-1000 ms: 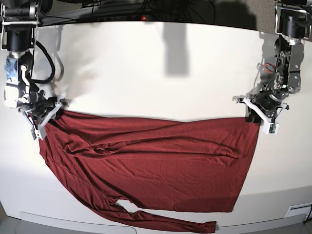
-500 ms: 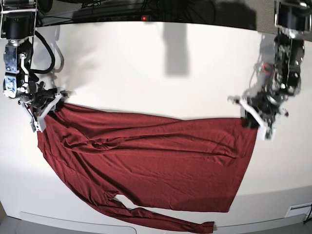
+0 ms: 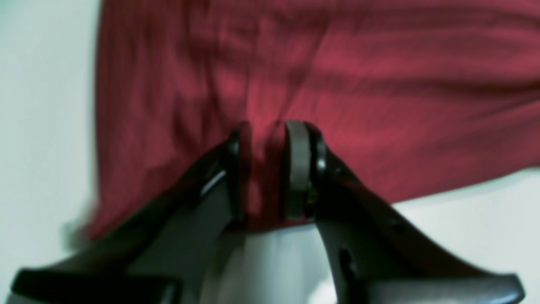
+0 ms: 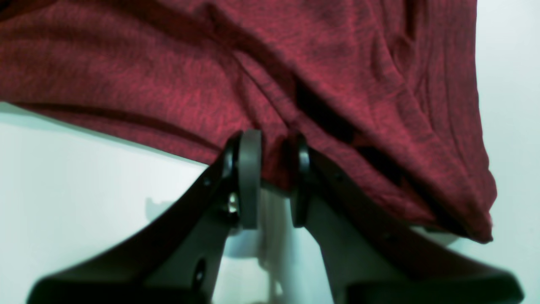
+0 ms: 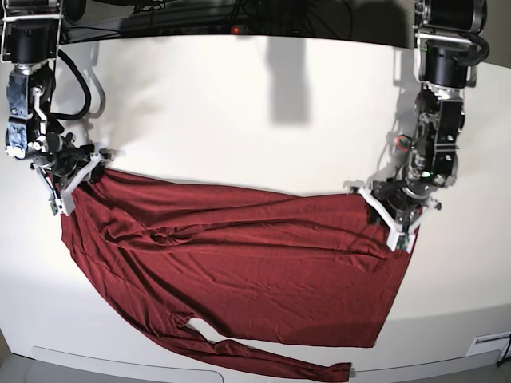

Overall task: Fold the T-shirt properly
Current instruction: 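Draw both grippers back toward the robot, stretching the shirt taut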

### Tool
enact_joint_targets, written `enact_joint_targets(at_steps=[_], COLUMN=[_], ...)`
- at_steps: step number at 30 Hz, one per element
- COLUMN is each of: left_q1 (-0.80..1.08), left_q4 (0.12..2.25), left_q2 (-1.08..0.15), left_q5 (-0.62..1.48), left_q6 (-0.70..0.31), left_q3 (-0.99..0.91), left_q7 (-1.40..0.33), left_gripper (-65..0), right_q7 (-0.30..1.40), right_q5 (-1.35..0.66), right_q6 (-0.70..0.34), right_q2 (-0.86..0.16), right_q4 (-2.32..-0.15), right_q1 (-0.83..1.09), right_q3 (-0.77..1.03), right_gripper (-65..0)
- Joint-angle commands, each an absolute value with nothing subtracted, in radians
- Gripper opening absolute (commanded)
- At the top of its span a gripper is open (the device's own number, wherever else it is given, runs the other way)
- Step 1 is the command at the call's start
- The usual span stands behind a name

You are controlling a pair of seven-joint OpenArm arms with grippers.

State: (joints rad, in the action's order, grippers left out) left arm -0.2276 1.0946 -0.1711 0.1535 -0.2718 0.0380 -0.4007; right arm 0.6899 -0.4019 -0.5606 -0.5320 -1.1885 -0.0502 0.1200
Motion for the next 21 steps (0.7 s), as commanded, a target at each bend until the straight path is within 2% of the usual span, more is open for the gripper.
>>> enact_joint_targets(at_steps=[1, 8, 13, 21], left_q1=[-0.263, -0.217, -0.135, -0.03], left_q4=[1.085, 1.053, 1.076, 1.145], left_q2=[-0.175, -0.224, -0.274, -0.3], left_q5=[0.154, 0.168, 0.195, 0.214], left_q6=[-0.273, -0.273, -0.273, -0.273], left_q3=[0.033, 0.033, 0.033, 0.033], left_q7=[-0.4, -0.442, -0.441, -0.442], left_gripper=[-51.0, -51.0, -51.0, -51.0], right_q7=[0.723, 0.733, 0.75, 0.765], right_q5=[-0.402, -0.401, -0.402, -0.405], right_q6=[-0.566, -0.569, -0.611, -0.621], right_q2=[-0.54, -0.54, -0.541, -0.543], right_q4=[-1.193, -1.193, -1.193, -1.222], right_q1=[-0.055, -0.052, -0.046, 0.025], right_q3=[0.119, 0.12, 0.12, 0.12], right_gripper=[-52.9, -52.9, -52.9, -52.9])
